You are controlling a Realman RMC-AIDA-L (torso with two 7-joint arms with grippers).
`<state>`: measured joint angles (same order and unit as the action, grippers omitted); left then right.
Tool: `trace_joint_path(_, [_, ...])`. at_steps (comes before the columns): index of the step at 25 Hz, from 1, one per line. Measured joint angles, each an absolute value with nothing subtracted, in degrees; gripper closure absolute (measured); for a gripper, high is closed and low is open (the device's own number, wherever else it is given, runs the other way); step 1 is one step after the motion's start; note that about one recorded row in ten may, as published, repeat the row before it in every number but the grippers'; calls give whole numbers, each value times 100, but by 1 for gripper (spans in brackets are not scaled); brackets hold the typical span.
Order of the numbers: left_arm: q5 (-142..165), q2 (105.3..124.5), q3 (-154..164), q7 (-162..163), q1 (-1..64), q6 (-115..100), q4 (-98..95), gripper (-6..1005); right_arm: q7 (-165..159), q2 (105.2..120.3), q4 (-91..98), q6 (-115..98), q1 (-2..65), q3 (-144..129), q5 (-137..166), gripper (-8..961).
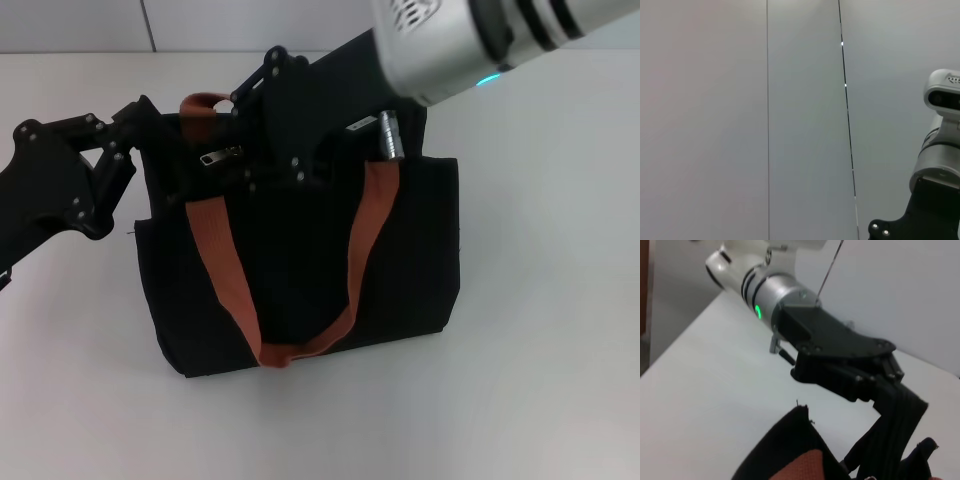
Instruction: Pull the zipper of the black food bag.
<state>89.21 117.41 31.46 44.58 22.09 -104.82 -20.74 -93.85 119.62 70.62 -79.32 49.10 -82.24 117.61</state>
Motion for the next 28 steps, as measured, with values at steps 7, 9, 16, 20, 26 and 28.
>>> trace_joint_path(7, [8919,11742,3160,4516,2237,-10509,-2076,969,-9385,11967,7323,-7640,4858,-8544,11891,603])
trace_joint_path(9, [8919,11740,3159,4517,2242,-10539,-2075,969,-9385,11967,7358,-7640,4844,-8546,11892,615])
trace_joint_path(16, [8919,11741,3154,4517,2250,-10614,-2074,968,-9385,11971,7438,-7618,4820,-8618,11892,652])
trace_joint_path(20, [8919,11742,3162,4518,2251,-10623,-2074,968,-9385,11978,7601,-7607,4734,-8696,11892,659])
trace_joint_path(26, [8919,11742,3172,4518,2250,-10625,-2074,968,-9395,11980,7665,-7577,4708,-8815,11906,694])
trace_joint_path(28, [8920,11741,3173,4518,2250,-10625,-2074,967,-9392,11980,7656,-7545,4696,-8821,11907,705])
